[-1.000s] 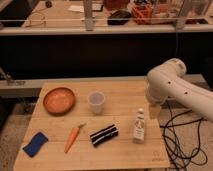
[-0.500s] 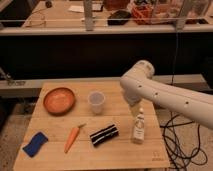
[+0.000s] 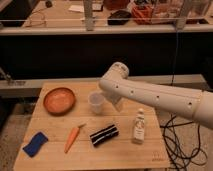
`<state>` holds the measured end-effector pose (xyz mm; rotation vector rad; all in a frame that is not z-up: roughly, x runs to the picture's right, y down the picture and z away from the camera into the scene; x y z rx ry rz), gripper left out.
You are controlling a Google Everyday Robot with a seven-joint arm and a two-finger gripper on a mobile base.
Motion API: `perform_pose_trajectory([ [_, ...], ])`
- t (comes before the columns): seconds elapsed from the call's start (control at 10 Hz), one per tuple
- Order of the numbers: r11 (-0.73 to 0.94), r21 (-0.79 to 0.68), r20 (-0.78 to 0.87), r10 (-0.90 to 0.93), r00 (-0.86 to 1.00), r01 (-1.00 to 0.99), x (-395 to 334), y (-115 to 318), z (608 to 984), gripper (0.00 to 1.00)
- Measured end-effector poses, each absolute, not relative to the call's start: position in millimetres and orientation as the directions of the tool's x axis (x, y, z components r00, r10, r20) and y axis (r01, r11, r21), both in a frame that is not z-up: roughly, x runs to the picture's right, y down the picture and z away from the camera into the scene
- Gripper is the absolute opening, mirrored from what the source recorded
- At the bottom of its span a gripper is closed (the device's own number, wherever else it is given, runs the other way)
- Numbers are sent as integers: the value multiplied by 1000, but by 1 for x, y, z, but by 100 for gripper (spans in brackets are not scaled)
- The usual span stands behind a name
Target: Pick up the ceramic cup
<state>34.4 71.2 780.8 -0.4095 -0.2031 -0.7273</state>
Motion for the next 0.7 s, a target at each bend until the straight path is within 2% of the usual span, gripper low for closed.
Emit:
perform_pose_trajectory([
  [0.3,629,-280,404,-608,683,725,26,87,816,80],
  [0.7,584,-276,454,-621,639,763,16,90,832,80],
])
